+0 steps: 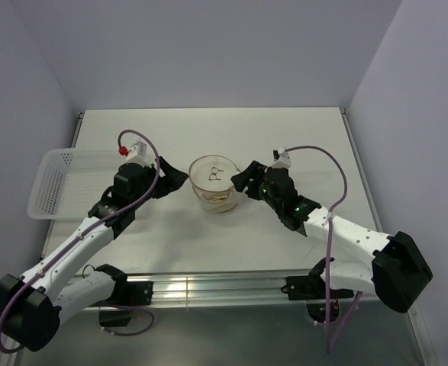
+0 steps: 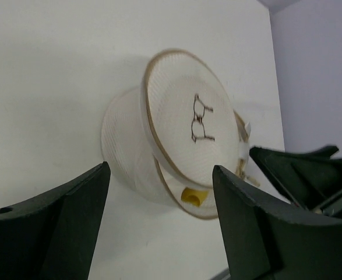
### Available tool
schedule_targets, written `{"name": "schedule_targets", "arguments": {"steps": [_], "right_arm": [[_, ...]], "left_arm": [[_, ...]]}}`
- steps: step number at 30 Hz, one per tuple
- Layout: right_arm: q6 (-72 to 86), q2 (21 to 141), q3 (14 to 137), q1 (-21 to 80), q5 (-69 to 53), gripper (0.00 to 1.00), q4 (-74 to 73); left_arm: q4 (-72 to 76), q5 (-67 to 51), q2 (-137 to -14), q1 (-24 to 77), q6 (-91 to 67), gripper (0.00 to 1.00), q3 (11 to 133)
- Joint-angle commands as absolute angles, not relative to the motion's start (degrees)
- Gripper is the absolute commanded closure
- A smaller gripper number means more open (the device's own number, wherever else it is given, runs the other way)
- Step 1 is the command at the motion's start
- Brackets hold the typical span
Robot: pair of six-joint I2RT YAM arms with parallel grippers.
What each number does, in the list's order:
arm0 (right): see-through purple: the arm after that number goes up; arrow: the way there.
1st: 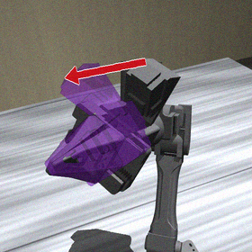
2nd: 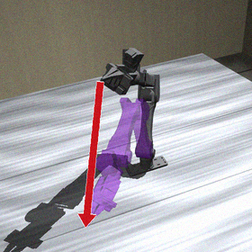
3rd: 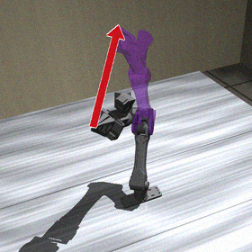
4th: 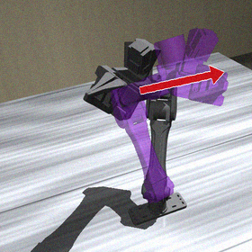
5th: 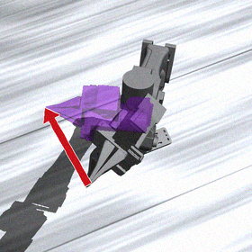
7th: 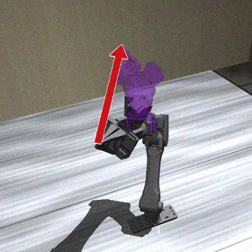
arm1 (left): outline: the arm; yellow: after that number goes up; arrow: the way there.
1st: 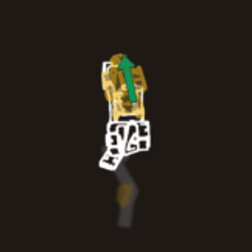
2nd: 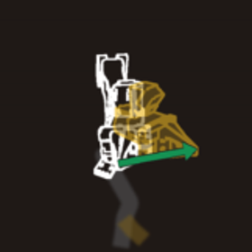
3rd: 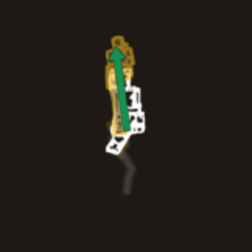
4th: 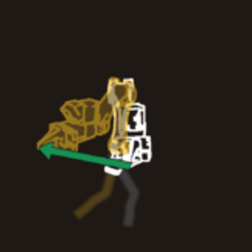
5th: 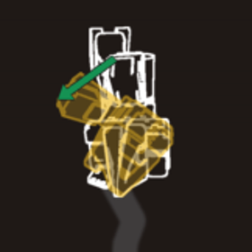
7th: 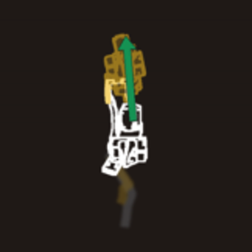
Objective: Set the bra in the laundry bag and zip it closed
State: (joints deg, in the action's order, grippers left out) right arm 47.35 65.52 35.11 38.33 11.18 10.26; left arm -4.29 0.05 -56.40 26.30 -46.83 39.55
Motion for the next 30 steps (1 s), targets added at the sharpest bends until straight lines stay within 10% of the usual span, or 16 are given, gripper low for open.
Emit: {"name": "schedule_targets", "arguments": {"steps": [1,23,30], "right_arm": [[48.0,67.1,36.3,38.0,11.9,0.29,11.6],[47.3,69.1,35.5,38.0,9.1,0.50,15.2],[46.7,66.6,31.2,38.0,8.1,0.89,22.2]], "left_arm": [[-1.0,-8.9,-57.0,28.8,-50.2,0.24,36.1],[8.8,-11.0,-68.7,37.8,-54.6,0.41,37.8],[9.0,-7.5,-68.7,37.8,-52.7,0.86,37.0]]}}
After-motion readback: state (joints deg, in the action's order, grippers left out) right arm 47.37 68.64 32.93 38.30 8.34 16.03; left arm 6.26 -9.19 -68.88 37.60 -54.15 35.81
